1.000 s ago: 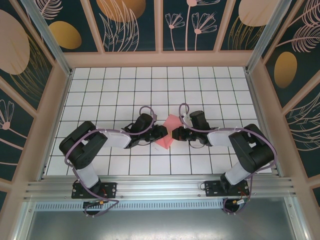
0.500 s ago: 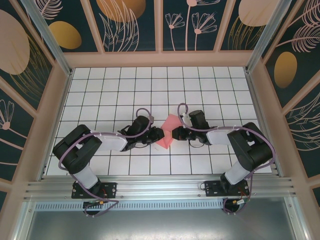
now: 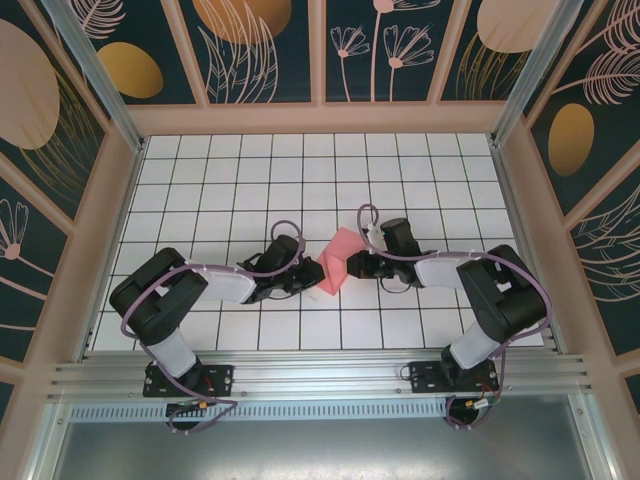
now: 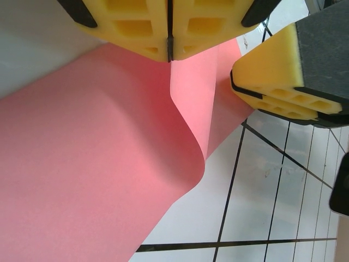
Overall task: Fold a paper plane with a square sheet of paper (pick it up from the middle)
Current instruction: Fold the triangle a second time at the center of the table.
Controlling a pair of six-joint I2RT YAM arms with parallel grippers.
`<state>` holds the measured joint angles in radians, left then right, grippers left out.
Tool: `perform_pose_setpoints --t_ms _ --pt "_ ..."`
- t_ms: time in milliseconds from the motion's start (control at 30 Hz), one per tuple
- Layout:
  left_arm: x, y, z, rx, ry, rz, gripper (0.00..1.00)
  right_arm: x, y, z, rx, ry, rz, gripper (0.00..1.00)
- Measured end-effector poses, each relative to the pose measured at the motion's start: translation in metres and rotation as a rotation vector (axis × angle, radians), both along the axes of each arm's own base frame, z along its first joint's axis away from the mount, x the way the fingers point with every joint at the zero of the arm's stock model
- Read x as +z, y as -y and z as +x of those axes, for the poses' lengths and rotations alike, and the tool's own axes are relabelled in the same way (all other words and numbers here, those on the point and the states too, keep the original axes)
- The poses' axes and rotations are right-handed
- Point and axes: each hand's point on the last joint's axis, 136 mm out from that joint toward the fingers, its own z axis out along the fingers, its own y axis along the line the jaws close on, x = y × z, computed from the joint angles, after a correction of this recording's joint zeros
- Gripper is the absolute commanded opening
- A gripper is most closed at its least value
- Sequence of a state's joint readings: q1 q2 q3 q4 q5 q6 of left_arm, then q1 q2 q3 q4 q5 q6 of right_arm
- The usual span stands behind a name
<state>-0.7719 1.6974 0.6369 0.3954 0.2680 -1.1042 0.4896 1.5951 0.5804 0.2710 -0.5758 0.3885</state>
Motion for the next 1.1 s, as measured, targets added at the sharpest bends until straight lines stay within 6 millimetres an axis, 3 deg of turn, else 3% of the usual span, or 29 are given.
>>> perform_pose_setpoints --t_ms 200,667,1100 --pt "-0.011 -0.003 -0.003 0.0 -0.024 0.024 0.16 0.0 0.0 0.001 0.013 0.012 -0.013 0.1" --pt "-0.011 -0.003 -0.003 0.001 -0.023 0.026 0.16 -0.016 0.002 -0.002 0.012 0.015 -0.093 0.12" --pt "-0.011 -0.002 -0.003 -0.005 -0.024 0.035 0.16 -0.019 0.003 0.007 -0.004 0.046 -0.137 0.12"
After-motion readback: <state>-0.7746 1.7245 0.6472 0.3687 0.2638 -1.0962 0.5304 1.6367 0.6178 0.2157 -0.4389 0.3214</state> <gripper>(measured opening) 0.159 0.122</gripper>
